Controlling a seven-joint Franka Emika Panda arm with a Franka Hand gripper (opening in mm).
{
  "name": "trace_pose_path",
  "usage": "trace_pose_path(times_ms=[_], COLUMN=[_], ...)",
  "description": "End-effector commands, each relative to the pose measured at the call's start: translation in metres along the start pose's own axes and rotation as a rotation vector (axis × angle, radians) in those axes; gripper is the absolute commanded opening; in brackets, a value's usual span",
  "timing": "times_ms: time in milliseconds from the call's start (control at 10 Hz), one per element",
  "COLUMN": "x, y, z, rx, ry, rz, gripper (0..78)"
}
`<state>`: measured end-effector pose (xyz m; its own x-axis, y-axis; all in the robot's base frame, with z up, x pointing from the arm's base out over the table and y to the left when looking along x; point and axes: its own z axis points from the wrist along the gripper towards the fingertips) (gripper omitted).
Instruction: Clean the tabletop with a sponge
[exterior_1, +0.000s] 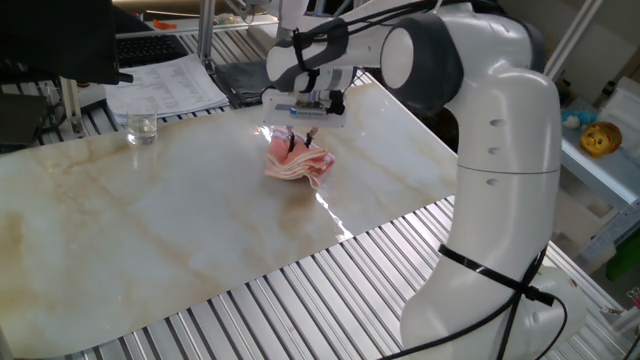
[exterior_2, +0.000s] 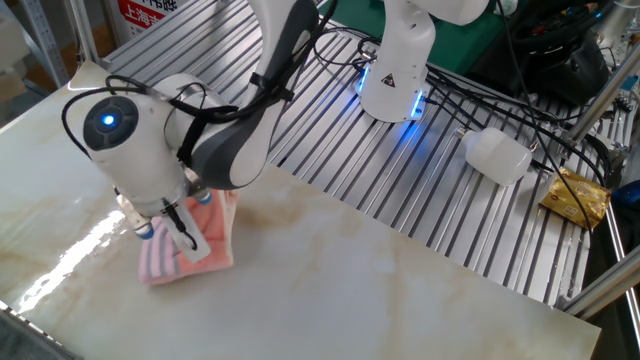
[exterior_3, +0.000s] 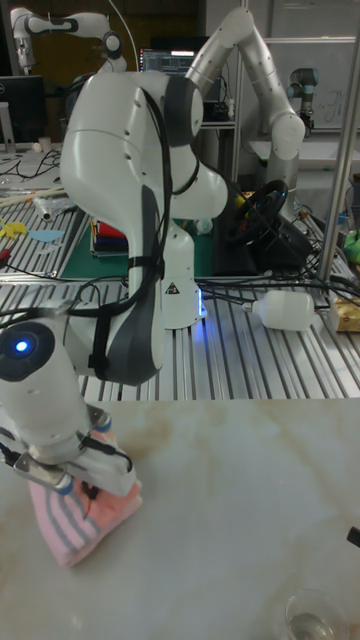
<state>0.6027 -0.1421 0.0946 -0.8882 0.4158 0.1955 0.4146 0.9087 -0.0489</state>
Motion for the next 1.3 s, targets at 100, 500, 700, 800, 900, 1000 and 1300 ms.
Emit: trace_pose_path(times_ms=[100, 500, 700, 800, 900, 1000, 1300], x=[0.022, 0.017, 0.006, 0.004, -0.004, -0.01, -0.027], y=[-0.024, -0.041, -0.055, -0.058, -0.067, -0.074, -0.093], z=[0.0, -0.01, -0.005, -0.005, -0.004, -0.002, -0.005], rx=[0.044, 0.062, 0.06, 0.061, 0.072, 0.077, 0.086], ry=[-0.015, -0.022, -0.015, -0.006, 0.018, 0.028, 0.042], rz=[-0.019, -0.041, -0.065, -0.068, -0.08, -0.088, -0.123], gripper=[1.2, 1.2, 1.2, 1.2, 1.2, 1.2, 1.2])
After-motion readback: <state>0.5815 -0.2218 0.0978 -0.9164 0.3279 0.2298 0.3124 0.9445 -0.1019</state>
